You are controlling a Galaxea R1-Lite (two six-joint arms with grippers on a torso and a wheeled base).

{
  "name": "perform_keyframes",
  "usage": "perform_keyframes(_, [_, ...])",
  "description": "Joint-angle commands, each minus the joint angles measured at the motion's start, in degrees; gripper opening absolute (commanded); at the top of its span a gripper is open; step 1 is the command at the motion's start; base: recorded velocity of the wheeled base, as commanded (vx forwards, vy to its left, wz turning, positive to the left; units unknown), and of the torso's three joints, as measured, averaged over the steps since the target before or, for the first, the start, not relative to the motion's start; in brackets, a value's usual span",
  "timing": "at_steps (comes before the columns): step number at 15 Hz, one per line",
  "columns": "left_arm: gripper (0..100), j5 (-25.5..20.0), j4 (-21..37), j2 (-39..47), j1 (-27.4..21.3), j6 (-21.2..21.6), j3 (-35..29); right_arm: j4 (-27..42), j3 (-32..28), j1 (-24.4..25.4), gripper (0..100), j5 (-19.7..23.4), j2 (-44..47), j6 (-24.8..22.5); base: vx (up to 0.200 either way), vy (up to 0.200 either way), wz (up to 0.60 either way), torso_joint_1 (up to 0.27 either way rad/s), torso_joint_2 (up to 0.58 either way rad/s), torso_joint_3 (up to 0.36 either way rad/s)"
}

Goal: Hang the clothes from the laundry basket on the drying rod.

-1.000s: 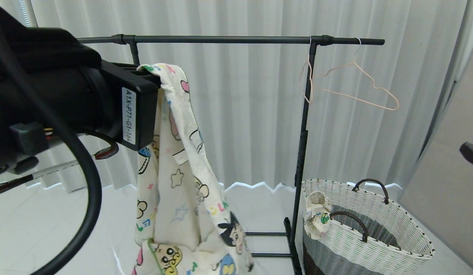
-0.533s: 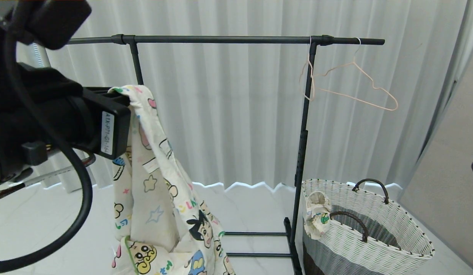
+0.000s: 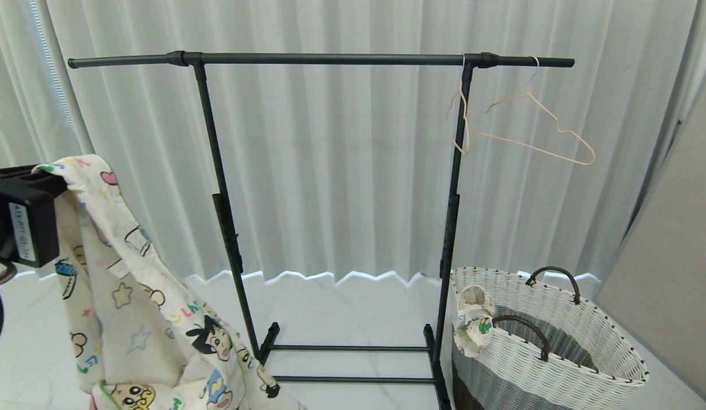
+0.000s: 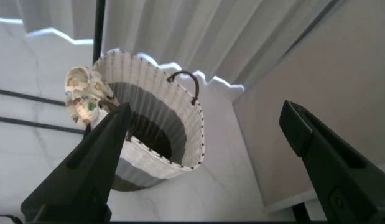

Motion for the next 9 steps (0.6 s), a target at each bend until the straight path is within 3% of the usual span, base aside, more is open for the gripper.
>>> perform_keyframes(1, [0,-2.9,0.0,-4.2,5.4,-0.1,2.7,-0.5,0.0,-0.6,100,0.1,2.5,0.1,0.000,0.000,0.00,0.000,0.00,0.000])
perform_keyframes(5, [0,-4.7,0.0,-5.3,8.2,-0.1,3.1,-0.3,-0.2,-0.5,100,1.5,2.0,0.0,0.000,0.000,0.00,0.026,-0.01,-0.024])
perform_keyframes(9, [0,-4.6,-0.1,-6.6,8.2,0.0,3.2,-0.5,-0.2,-0.5,100,1.7,1.9,-0.2,0.000,0.000,0.00,0.189,-0.45,-0.220])
